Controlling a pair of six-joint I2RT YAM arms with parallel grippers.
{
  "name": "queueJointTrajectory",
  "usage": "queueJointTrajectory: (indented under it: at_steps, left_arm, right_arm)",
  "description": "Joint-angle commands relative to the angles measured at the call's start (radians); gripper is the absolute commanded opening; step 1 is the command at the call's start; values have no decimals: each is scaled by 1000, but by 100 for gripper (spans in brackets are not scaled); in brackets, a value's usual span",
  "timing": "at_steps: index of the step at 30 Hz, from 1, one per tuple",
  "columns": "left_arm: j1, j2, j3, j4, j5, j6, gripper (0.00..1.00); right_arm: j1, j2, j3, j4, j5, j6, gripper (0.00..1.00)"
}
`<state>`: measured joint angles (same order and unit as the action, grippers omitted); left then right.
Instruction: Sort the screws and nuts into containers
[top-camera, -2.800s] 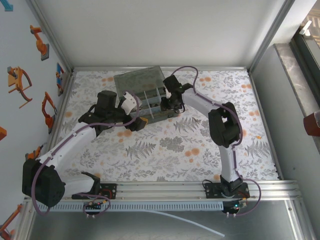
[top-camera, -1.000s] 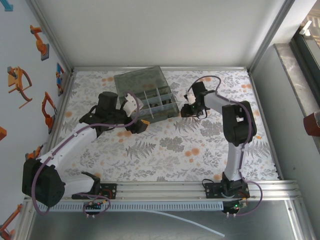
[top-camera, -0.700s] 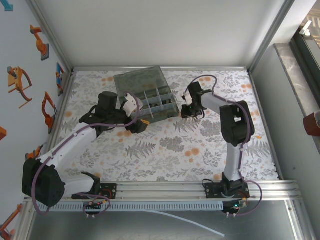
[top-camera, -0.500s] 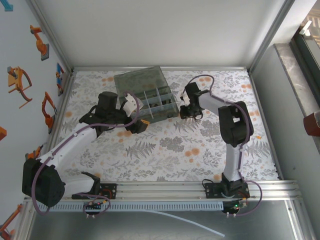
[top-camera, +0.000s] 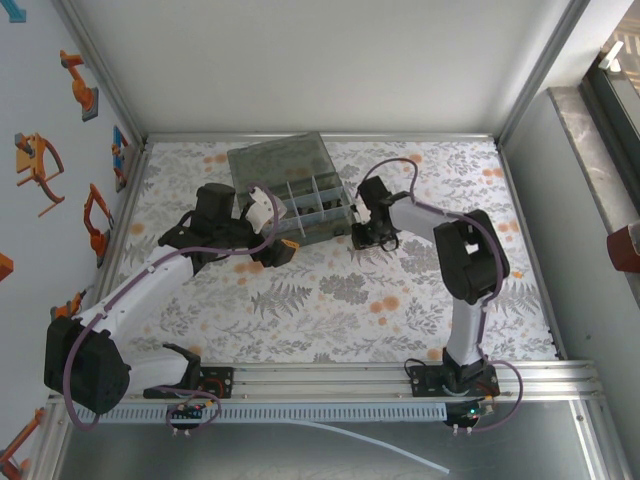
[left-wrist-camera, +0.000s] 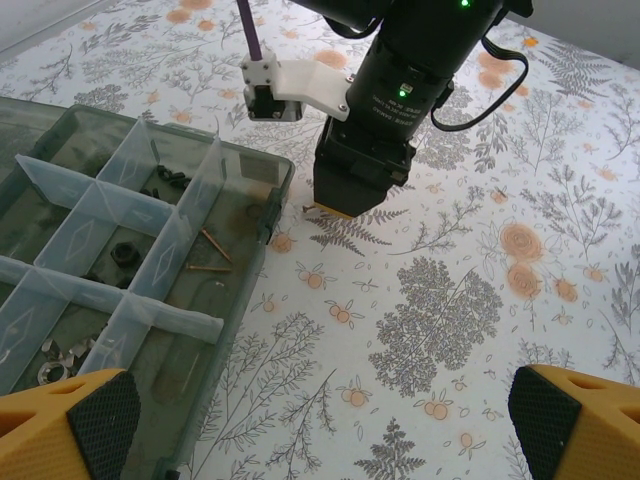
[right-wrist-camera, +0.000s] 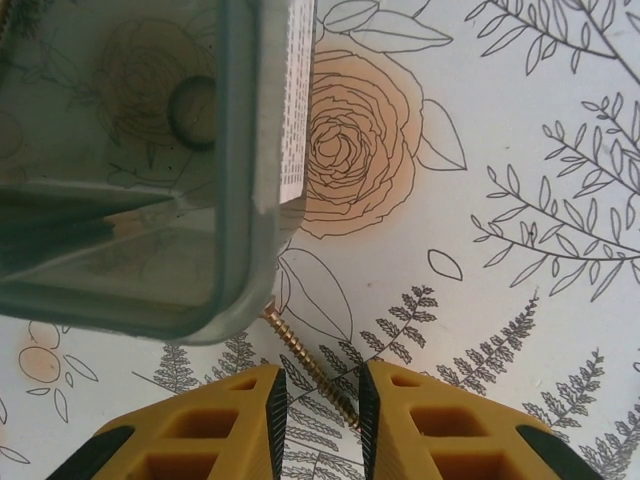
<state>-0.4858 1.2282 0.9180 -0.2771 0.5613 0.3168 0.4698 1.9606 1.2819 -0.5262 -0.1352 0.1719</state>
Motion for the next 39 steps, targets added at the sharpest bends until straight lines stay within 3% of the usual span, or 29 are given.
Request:
queueJointTrajectory:
  at_steps: [1,6,16,23,31,39]
  left_arm:
    - [-5,-17,5,-5,17,-5,97]
    - [-6,-33,-6,-8,9,2,97]
    - [-7,-19,4,-6,17,-2,97]
    - [-6,-23,4,-3,17,-5,97]
    - [-3,-23,-1,3,-21,-10,97]
    - [1,-39,-11,4,-44,-1,97]
  right_arm:
    - [54,90,9,-123,6,22,20]
    - [106,112,11,-151,83,30,4]
    - [123,-158,-203,-104,55,140,0]
    - [112,-303,-102,-196,27,156,0]
    - [112,-142,192,-206,-83,97,0]
    - [107,71,398,-239,-87,57,0]
